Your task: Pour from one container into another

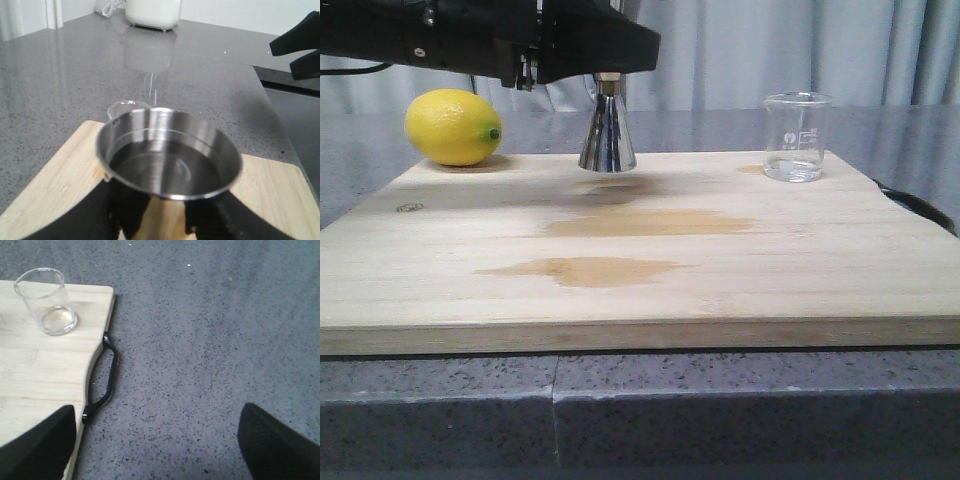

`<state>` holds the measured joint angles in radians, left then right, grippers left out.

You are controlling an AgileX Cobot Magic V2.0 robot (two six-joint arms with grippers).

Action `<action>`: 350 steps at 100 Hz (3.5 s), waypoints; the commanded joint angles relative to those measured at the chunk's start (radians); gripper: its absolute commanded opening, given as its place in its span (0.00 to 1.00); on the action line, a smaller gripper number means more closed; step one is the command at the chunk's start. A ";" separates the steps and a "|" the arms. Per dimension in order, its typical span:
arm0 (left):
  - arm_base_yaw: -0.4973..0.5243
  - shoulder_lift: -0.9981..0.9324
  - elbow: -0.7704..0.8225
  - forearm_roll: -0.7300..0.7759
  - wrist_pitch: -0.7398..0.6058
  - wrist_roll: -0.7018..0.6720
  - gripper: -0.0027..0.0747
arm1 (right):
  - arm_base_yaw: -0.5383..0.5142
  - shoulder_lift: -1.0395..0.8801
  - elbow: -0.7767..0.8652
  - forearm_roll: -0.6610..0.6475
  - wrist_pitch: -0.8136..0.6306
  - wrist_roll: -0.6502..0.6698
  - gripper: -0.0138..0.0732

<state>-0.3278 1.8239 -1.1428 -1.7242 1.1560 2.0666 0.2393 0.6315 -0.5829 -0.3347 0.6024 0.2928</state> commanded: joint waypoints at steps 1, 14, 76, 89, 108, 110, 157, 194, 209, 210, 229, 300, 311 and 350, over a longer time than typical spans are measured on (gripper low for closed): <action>-0.011 -0.039 -0.014 -0.059 0.112 0.003 0.37 | 0.001 -0.004 -0.026 -0.024 -0.060 -0.001 0.82; -0.013 -0.039 0.002 -0.059 0.112 0.015 0.37 | 0.001 -0.004 -0.026 -0.024 -0.060 -0.001 0.82; -0.016 -0.035 0.047 -0.064 0.112 0.064 0.38 | 0.001 -0.004 -0.026 -0.024 -0.060 -0.001 0.82; -0.016 -0.035 0.047 -0.064 0.112 0.064 0.42 | 0.001 -0.004 -0.026 -0.024 -0.060 -0.001 0.82; -0.016 -0.035 0.045 -0.045 0.104 0.064 0.62 | 0.001 -0.004 -0.026 -0.024 -0.060 -0.001 0.82; -0.016 -0.035 0.043 -0.035 0.099 0.064 0.64 | 0.001 -0.004 -0.026 -0.024 -0.060 -0.001 0.82; -0.016 -0.152 -0.015 0.266 -0.133 -0.182 0.71 | 0.001 -0.004 -0.026 -0.024 -0.060 -0.001 0.82; -0.016 -0.383 -0.085 0.822 -0.238 -0.804 0.71 | 0.001 -0.004 -0.026 -0.024 -0.060 -0.001 0.82; -0.016 -0.486 -0.127 1.150 -0.234 -1.163 0.70 | 0.001 -0.004 -0.026 -0.024 -0.060 -0.001 0.82; -0.016 -0.495 -0.128 1.165 -0.232 -1.195 0.70 | 0.001 -0.004 -0.026 -0.024 -0.060 -0.001 0.82; -0.002 -0.618 -0.128 1.475 -0.171 -1.553 0.67 | 0.001 -0.004 -0.024 -0.024 -0.060 -0.001 0.82; 0.127 -1.052 0.310 1.535 -0.410 -1.935 0.65 | 0.001 -0.004 -0.024 -0.024 -0.046 -0.001 0.82; 0.127 -1.061 0.351 1.513 -0.468 -1.935 0.65 | 0.001 0.003 -0.024 -0.024 -0.046 -0.001 0.82; 0.127 -1.053 0.363 1.506 -0.506 -1.935 0.25 | 0.001 0.005 -0.024 -0.024 -0.046 -0.001 0.18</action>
<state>-0.2010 0.7701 -0.7516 -0.1985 0.7188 0.1403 0.2393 0.6315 -0.5792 -0.3347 0.6126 0.2928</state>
